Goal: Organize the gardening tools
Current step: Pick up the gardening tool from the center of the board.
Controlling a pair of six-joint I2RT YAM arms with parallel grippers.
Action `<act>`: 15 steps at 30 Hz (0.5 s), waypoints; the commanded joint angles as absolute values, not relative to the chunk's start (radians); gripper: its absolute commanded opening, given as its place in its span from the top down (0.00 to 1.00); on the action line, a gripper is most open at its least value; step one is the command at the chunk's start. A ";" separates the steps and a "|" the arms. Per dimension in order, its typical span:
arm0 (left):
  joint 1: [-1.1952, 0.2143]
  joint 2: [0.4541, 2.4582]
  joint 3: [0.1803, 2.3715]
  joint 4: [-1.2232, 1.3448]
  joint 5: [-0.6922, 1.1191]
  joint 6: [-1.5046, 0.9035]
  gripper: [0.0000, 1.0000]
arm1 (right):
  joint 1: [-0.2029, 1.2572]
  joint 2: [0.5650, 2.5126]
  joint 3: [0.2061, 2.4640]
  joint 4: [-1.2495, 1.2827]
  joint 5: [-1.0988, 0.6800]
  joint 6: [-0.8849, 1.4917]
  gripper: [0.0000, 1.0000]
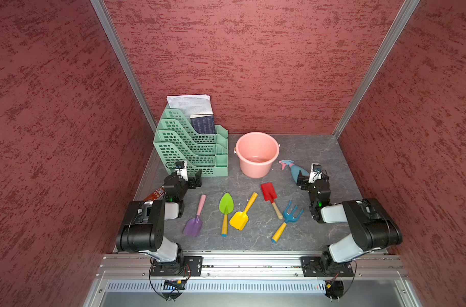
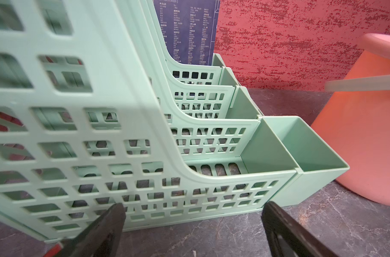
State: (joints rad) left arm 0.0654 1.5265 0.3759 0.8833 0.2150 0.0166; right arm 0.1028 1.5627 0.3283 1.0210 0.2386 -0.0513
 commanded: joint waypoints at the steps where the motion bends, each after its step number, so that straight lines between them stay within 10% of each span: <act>1: 0.068 1.532 0.371 0.903 0.217 0.028 0.00 | 0.097 1.561 0.344 1.019 0.221 -0.038 0.02; 15: 0.066 1.532 0.374 0.897 0.218 0.029 0.00 | 0.078 1.558 0.364 0.975 0.178 -0.029 0.02</act>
